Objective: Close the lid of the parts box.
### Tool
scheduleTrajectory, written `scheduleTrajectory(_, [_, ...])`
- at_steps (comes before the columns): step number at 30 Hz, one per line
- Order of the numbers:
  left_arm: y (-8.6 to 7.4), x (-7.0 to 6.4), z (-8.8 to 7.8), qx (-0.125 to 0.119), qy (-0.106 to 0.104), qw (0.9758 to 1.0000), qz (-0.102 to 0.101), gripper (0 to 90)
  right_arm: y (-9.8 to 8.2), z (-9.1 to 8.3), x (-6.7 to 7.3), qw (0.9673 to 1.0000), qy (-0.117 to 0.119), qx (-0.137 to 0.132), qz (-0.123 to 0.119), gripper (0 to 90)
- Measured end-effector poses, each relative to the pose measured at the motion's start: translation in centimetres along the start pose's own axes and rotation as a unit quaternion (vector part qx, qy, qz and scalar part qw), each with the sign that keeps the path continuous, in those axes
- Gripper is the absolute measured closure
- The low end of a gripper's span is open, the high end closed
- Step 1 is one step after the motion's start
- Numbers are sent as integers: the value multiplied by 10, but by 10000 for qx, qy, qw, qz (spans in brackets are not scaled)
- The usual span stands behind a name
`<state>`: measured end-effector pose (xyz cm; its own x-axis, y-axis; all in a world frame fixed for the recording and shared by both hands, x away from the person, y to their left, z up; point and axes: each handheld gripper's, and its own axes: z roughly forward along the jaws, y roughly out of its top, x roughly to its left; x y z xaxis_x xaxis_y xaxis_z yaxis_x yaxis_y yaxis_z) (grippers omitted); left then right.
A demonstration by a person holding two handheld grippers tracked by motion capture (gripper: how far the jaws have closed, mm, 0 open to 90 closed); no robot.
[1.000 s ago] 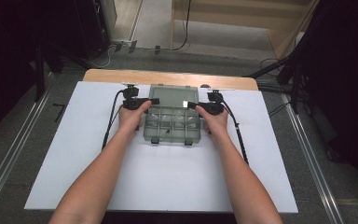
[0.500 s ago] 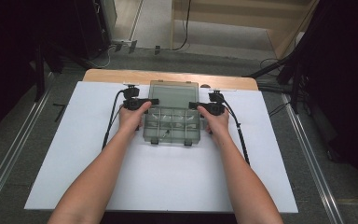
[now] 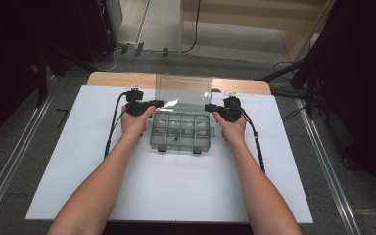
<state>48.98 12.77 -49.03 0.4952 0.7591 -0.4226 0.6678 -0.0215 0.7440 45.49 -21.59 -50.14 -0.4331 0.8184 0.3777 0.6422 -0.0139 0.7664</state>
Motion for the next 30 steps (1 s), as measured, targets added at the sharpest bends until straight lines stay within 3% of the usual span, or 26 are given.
scheduleTrajectory(5, [-2,1,-3,-64,-22,10000,19,678,1,-3,4,9997,-155,27,-202,807])
scheduleTrajectory(7, [-3,2,-4,-54,-120,9999,5,688,0,-4,4,9995,-243,28,-212,848])
scheduleTrajectory(11, [0,2,-8,-85,-23,9999,131,708,-1,-5,6,9993,-288,-15,-255,852])
scheduleTrajectory(13, [5,4,-14,-326,52,9995,6,721,-1,-5,6,9991,-303,-23,-299,853])
scheduleTrajectory(16, [13,7,-18,-394,-53,9991,-148,743,-3,-5,8,9987,-352,-84,-353,854])
scheduleTrajectory(19, [17,1,-19,-435,8,9990,65,768,-5,-5,9,9982,-384,-151,-427,854])
scheduleTrajectory(23, [20,-2,-21,-657,37,9978,57,796,-5,-5,11,9974,-452,-162,-533,853])
scheduleTrajectory(30, [21,-7,-21,-632,241,9976,177,826,-5,-5,11,9970,-471,-156,-598,852])
